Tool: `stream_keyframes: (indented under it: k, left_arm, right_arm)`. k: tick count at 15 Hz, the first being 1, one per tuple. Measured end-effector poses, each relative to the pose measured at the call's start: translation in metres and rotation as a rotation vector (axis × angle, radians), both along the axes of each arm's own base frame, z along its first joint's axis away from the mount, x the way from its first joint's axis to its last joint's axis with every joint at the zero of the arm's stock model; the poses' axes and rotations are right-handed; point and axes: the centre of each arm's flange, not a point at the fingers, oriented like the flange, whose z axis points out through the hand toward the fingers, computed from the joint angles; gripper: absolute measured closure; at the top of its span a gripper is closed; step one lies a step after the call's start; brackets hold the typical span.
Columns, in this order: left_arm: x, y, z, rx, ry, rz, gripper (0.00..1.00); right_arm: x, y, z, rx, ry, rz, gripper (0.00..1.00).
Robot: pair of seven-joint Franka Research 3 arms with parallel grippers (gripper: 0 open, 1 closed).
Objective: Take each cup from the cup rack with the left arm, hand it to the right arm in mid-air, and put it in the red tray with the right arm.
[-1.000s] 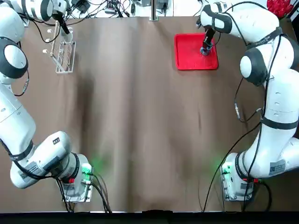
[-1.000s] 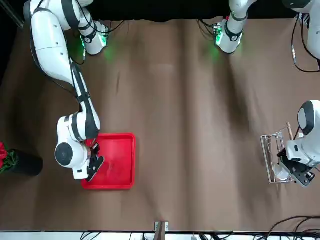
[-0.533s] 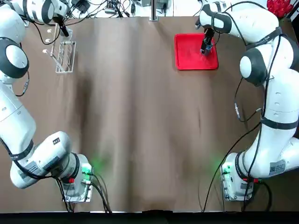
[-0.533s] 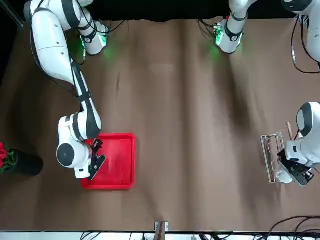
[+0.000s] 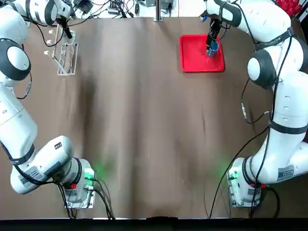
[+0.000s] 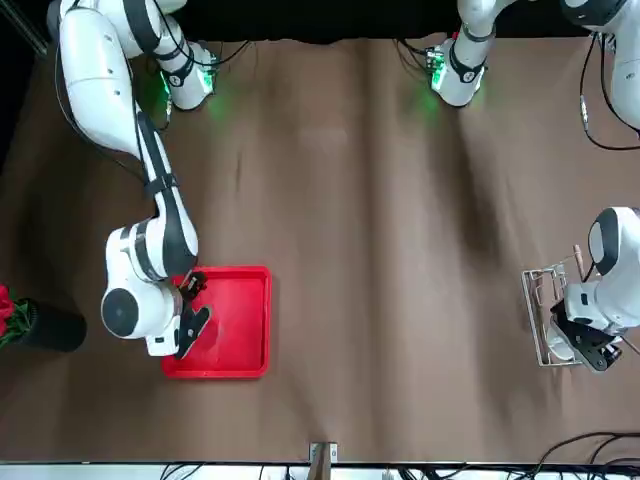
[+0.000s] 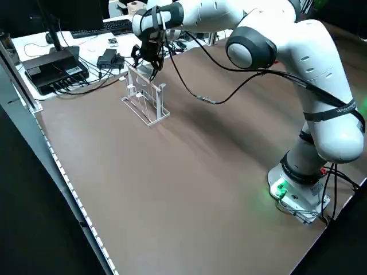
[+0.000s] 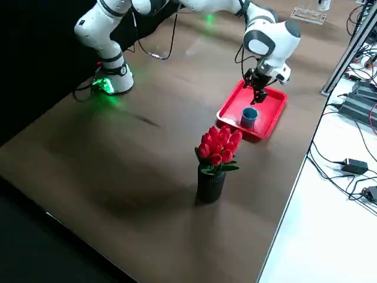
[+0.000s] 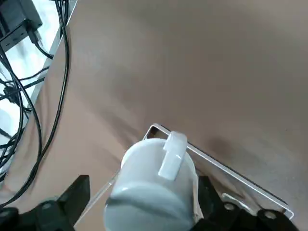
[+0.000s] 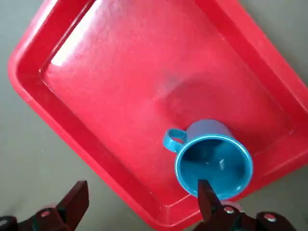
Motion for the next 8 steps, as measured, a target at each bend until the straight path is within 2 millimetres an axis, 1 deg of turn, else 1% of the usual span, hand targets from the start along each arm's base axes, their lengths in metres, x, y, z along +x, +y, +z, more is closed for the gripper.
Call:
stream_keyframes:
  k: [1,2,3,4,5,6,8]
  left_arm:
    - [0.000,0.001,-0.001,0.013,0.001,-0.007,0.03]
    - [0.000,0.001,-0.001,0.025,0.001,-0.014,0.09]
    - [0.000,0.001,-0.001,0.032,0.001,-0.018,0.17]
    - [0.000,0.001,-0.001,0.034,0.001,-0.019,0.17]
    - [0.000,0.001,-0.001,0.034,0.000,-0.019,0.23]
    - [0.001,0.000,-0.001,0.035,-0.001,-0.020,0.26]
    - [0.001,-0.003,0.000,0.035,-0.002,-0.026,0.26]
  right_arm:
    - [0.002,0.000,0.008,-0.004,-0.003,-0.020,0.00]
    - [0.004,0.000,0.017,-0.008,-0.008,-0.043,0.00]
    - [0.006,0.001,0.026,-0.012,-0.014,-0.065,0.00]
    - [0.008,0.001,0.034,-0.016,-0.021,-0.093,0.00]
    - [0.010,0.001,0.045,-0.021,-0.037,-0.133,0.00]
    - [0.011,0.001,0.058,-0.026,-0.056,-0.177,0.00]
    - [0.012,-0.001,0.085,-0.032,-0.089,-0.255,0.00]
